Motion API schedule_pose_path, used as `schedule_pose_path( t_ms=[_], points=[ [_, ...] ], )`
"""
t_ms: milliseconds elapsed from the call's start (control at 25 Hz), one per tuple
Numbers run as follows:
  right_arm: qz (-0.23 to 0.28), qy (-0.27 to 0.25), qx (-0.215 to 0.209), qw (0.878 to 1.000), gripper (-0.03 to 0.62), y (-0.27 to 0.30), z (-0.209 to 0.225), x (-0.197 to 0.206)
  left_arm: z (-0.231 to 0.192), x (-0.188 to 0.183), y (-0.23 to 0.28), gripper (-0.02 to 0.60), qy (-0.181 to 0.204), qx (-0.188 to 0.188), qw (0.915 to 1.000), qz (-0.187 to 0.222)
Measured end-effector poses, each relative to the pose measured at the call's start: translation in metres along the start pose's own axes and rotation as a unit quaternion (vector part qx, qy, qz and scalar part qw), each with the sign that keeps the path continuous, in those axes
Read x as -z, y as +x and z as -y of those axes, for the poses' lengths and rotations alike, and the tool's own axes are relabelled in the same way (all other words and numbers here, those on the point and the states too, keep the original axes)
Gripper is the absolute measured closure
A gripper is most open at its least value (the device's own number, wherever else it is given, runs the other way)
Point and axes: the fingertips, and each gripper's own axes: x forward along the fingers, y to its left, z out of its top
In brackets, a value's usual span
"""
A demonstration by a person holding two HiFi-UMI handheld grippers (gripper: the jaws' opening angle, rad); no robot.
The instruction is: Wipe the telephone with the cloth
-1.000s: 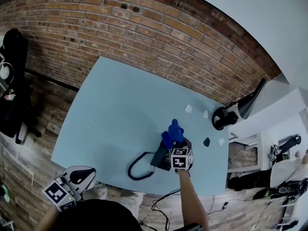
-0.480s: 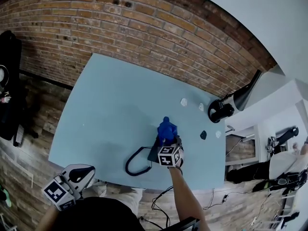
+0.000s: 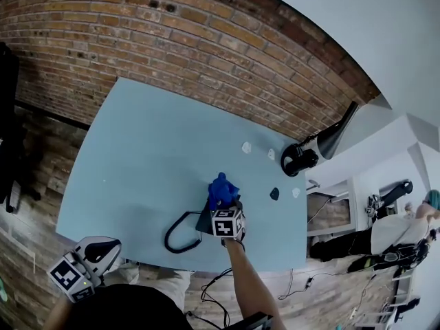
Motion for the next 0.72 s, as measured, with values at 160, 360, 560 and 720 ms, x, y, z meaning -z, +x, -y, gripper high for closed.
schedule_pose_path(
  t_ms=[160,360,560,720],
  points=[
    [-0.015,0.009,-0.010,1.000,0.505,0.003,-0.002,-0.001,-0.004,0.000,0.000,0.569,-0.007,-0.002,1.0000,0.000],
    [-0.024,0.019,-0.012,0.999,0.505,0.000,-0.001,0.003,-0.003,-0.004,0.003,0.569,-0.003,0.000,0.9999,0.011],
    [-0.023,0.027,-0.010,0.999,0.505,-0.001,-0.002,0.006,-0.002,-0.001,0.005,0.569,-0.001,0.004,1.0000,0.006],
    [-0.020,0.034,-0.012,0.999,0.505,-0.004,-0.007,0.011,0.001,-0.001,0.005,0.569,0.002,0.006,1.0000,0.004]
  ],
)
